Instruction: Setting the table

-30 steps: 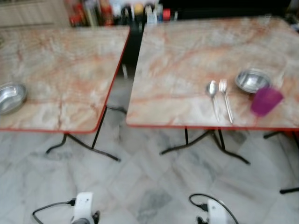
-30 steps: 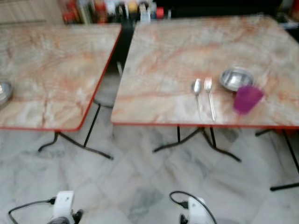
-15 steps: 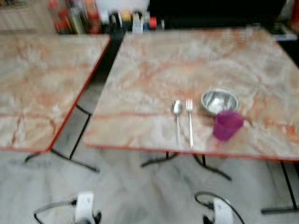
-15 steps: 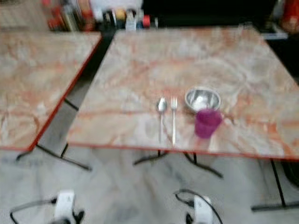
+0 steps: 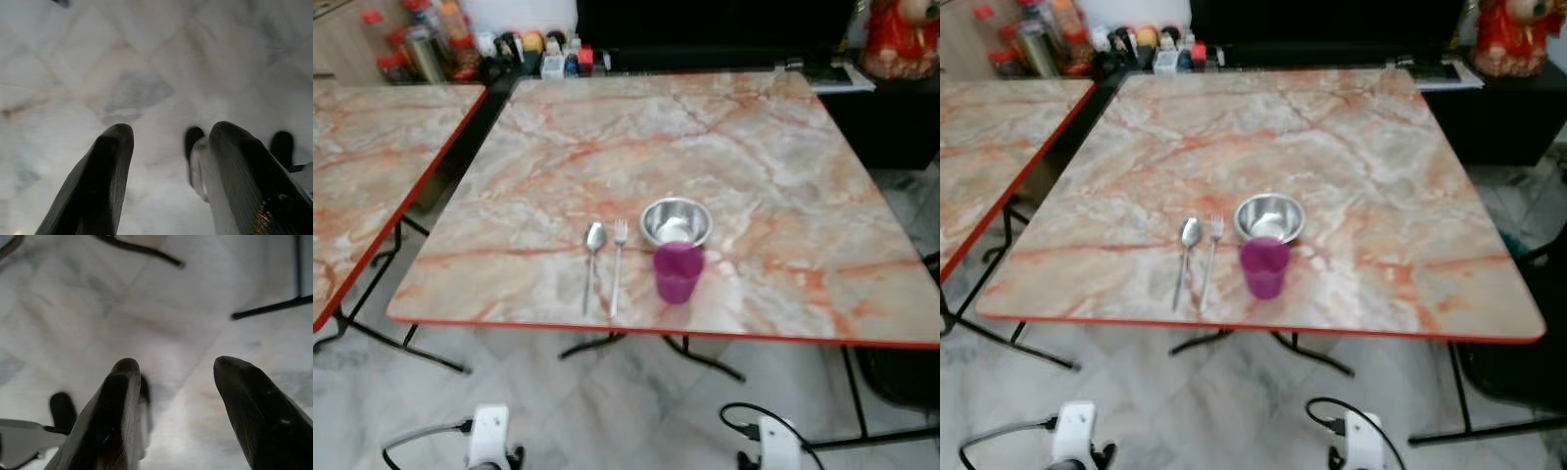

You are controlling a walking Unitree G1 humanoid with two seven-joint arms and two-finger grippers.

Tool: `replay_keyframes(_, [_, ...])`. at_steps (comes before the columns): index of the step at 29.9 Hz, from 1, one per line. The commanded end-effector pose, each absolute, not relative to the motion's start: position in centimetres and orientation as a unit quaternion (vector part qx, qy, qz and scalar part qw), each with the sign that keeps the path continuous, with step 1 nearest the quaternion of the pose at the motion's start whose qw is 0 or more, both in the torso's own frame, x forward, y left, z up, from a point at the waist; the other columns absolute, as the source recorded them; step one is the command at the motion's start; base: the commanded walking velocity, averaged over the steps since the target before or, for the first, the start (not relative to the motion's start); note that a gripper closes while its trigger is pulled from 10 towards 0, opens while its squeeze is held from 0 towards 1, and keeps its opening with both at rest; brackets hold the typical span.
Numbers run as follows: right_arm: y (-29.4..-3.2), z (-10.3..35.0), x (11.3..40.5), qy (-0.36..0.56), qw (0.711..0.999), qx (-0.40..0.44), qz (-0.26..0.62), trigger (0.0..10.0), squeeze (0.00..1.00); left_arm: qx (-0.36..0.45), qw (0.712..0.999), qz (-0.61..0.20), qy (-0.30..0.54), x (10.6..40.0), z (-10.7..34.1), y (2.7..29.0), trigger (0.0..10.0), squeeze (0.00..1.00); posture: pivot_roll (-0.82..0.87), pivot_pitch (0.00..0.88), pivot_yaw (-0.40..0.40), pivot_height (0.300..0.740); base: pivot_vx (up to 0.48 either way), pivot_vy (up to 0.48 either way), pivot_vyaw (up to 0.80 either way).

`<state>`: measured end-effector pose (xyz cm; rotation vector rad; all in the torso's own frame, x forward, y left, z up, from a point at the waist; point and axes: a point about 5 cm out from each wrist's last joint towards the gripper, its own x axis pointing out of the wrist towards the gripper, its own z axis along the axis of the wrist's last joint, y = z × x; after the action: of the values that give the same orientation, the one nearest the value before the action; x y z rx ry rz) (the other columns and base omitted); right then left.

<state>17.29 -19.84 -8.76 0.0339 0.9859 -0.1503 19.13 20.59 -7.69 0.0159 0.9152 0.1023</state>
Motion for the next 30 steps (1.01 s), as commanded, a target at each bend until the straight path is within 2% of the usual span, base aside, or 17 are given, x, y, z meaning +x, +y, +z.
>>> replay_keyframes(1, [-18.96, -9.2, 16.63, 0.487, 0.87, 0.025, -0.067, 10.0, 0.0, 0.012, 0.887, 0.057, 0.458, 18.21, -8.05, 21.32, 10.0, 0.0, -0.07, 0.094, 0.031, 0.74, 0.0, -0.48, 0.0])
replay_keyframes(12, [-18.82, -9.24, 16.6, 0.49, 0.869, 0.023, -0.065, 10.0, 0.0, 0.008, 0.887, 0.061, 0.457, 18.23, -8.06, 21.25, 10.0, 0.0, -0.06, 0.105, 0.024, 0.74, 0.0, -0.418, 0.0])
replay_keyframes(30, [-18.57, -9.51, 16.11, 0.501, 0.862, 0.029, -0.065, 10.0, 0.0, 0.002, 0.891, 0.066, 0.45, 18.4, -7.97, 21.2, 10.0, 0.0, -0.06, 0.109, 0.025, 0.74, 0.0, 0.0, 0.0])
